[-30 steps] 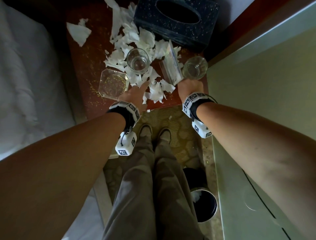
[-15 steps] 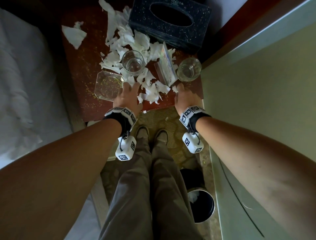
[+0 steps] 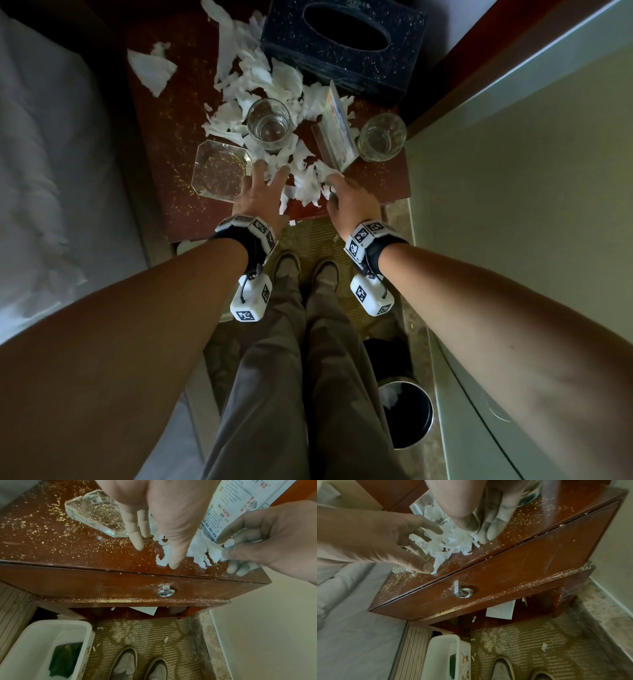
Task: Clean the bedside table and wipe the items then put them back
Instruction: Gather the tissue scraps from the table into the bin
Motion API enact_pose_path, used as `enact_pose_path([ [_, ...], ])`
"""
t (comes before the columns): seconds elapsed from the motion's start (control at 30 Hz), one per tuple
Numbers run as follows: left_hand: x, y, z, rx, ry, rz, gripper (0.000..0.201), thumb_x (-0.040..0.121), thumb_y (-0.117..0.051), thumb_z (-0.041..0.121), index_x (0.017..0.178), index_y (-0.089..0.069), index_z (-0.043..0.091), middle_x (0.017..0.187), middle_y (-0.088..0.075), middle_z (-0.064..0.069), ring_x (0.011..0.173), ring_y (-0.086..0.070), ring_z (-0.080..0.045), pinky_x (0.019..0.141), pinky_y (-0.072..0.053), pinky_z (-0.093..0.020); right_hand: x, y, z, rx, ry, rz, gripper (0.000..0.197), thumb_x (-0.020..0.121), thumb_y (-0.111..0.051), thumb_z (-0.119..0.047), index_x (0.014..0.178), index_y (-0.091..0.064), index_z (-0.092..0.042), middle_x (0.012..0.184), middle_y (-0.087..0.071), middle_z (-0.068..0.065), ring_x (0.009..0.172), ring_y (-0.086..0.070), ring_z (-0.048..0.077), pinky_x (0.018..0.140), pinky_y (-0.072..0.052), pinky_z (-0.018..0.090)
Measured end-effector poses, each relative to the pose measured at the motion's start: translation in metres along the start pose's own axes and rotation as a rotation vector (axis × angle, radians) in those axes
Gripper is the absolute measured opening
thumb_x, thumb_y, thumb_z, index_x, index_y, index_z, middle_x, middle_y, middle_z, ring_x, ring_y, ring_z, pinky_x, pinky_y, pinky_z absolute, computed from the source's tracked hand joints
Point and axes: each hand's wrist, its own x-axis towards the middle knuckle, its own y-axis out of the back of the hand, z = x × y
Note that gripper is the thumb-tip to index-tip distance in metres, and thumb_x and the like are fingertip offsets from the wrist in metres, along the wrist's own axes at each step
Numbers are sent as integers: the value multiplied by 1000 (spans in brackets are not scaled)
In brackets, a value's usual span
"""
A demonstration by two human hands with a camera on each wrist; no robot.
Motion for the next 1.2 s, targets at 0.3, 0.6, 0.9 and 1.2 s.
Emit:
enact_pose_path([
  [0.3,5,-7,0,-94,35,35,73,84,-68,4,145,-33,24,138,-31,-12,109,-56,-41,90,-50,-46,7,-23,-8,12,-2,-56,66,90,-63,-19,147,-31,-27,155,-19,4,116,-57,34,84,-55,41],
  [0.6,13,-2,-3,-78,22,2,35,91,-60,12,125,-55,13,125,-51,-10,111,-57,-35,86,-48,-39,28,-21,-21,-22,-72,-97,47,89,-61,-7,130,-45,-22,147,-28,5,121,-49,34,90,-53,45],
  [0.9,5,6,-2,-186,26,101,25,89,-65,21,107,-55,6,121,-46,-8,103,-58,-33,83,-44,-37,28,-15,-26,179,-72,35,26,87,-56,-4,112,-54,-14,119,-57,6,106,-59,32,84,-46,40],
  [1.2,10,17,3,-198,130,73,35,94,-59,15,125,-42,16,94,-54,-5,90,-58,-27,77,-43,-34,29,-10,-32,309,-30,73,70,84,-51,13,143,-47,-26,143,-42,4,118,-54,24,95,-49,33],
])
